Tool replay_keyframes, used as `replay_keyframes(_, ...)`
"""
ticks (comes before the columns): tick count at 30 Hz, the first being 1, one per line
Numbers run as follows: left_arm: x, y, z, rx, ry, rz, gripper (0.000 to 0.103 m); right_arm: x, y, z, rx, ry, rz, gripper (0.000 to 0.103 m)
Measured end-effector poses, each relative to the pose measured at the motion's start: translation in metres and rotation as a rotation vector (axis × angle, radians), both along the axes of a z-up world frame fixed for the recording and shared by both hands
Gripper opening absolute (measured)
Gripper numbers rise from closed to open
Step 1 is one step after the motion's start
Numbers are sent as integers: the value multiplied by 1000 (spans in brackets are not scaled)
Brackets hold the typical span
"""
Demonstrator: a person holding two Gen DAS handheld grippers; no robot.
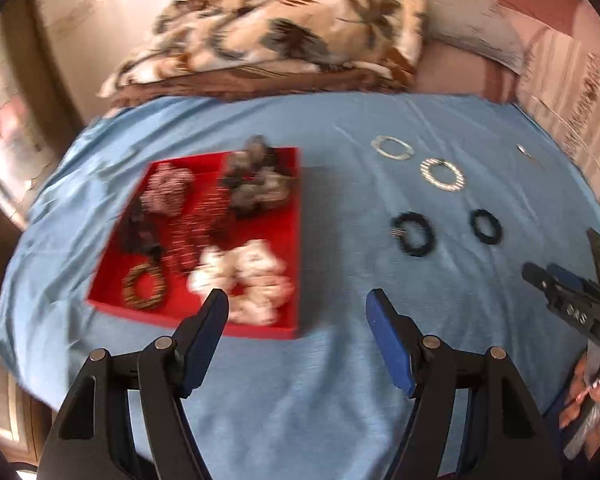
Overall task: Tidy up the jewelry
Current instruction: 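Grasp a black hair tie with the left gripper while the right grasps the other black hair tie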
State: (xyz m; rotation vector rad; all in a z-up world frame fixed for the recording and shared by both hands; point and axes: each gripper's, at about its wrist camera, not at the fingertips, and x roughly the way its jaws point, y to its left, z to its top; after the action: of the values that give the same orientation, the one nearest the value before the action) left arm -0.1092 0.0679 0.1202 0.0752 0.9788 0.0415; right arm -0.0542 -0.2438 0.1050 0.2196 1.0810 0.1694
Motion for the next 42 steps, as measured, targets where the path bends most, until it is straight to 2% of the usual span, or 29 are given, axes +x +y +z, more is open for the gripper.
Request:
replay_keyframes(7, 46, -41, -27, -43, 37, -91, 70, 26, -18, -18, 13, -11, -7, 65)
replay_keyframes(11, 72, -50, -47, -98, 76, -89, 70, 44, -12, -25, 38, -29, 26, 65)
replay_keyframes(15, 96, -58, -65, -99, 76, -108, 70, 62, -3, -32, 27, -33, 57, 64)
replay_keyframes(19, 112, -63, -79, -96, 83, -130, 65, 75, 3, -42, 20, -11, 77, 54)
replay_keyframes(24, 129, -65, -97, -118, 120, -137, 56, 81, 12, -45, -31, -24, 107, 51)
replay_keyframes(29, 130, -73, -104, -95, 105, -147, 56, 86, 19, -47, -65, -32, 129, 45)
replay_keyframes(33, 127, -78, -106, -71, 86, -145, 56, 88, 24, -49, -83, -34, 144, 34)
replay_keyframes(34, 126, -78, -105, -69, 83, -143, 50, 89, 25, -49, -82, -36, 146, 25)
replay_keyframes(35, 125, -79, -104, -69, 80, -140, 32, 89, 26, -49, -78, -36, 149, 21)
replay_keyframes(36, 125, -80, -103, -67, 80, -140, 22, 89, 26, -49, -74, -38, 150, 14)
replay_keyframes(37, 125, -81, -102, -74, 89, -142, 13, 89, 25, -48, -70, -41, 147, 12)
replay_keyframes(42, 115, -79, -86, -128, 83, -144, 13, 87, 20, -44, -14, -50, 115, 11)
